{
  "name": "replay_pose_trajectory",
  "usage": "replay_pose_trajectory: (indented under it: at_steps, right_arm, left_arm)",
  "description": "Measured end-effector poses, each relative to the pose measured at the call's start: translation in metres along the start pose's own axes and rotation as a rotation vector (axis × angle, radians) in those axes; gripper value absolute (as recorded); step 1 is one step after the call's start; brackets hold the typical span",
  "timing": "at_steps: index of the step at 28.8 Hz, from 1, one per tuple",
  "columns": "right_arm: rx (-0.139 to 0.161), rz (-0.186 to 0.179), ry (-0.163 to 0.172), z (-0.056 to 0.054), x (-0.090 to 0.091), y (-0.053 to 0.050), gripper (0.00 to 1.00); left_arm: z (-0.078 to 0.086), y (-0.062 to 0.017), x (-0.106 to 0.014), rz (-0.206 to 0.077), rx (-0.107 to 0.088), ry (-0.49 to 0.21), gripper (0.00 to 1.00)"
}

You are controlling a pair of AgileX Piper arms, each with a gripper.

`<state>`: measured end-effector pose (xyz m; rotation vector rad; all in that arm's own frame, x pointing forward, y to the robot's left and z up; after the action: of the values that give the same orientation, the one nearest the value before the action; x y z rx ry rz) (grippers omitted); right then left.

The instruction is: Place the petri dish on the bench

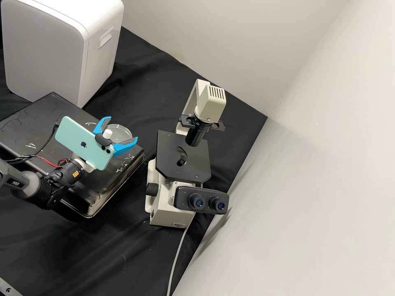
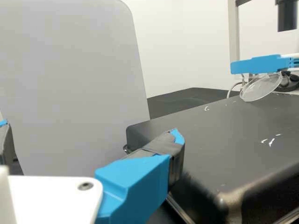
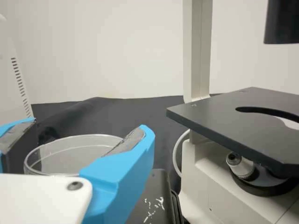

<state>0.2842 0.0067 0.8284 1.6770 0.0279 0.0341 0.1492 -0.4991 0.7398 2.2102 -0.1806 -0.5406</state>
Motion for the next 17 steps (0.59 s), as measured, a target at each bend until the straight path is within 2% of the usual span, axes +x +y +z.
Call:
replay_pose_trajectory:
  at_steps: [3, 6, 17]
  right_arm:
    - [0.003, -0.013, 0.002, -0.0012, -0.0021, -0.0042, 0.00]
    - [-0.009, -0.033, 0.002, -0.0021, -0.0040, -0.0093, 0.00]
    - [-0.008, -0.033, 0.001, -0.0015, -0.0038, -0.0098, 0.00]
  left_arm:
    - [0.0000, 0.0000, 0.0000, 0.000, 0.000, 0.000, 1.00]
    - [0.0000, 0.0000, 0.0000, 0.000, 0.000, 0.000, 1.00]
    - [0.0000, 0.0000, 0.0000, 0.000, 0.000, 0.000, 1.00]
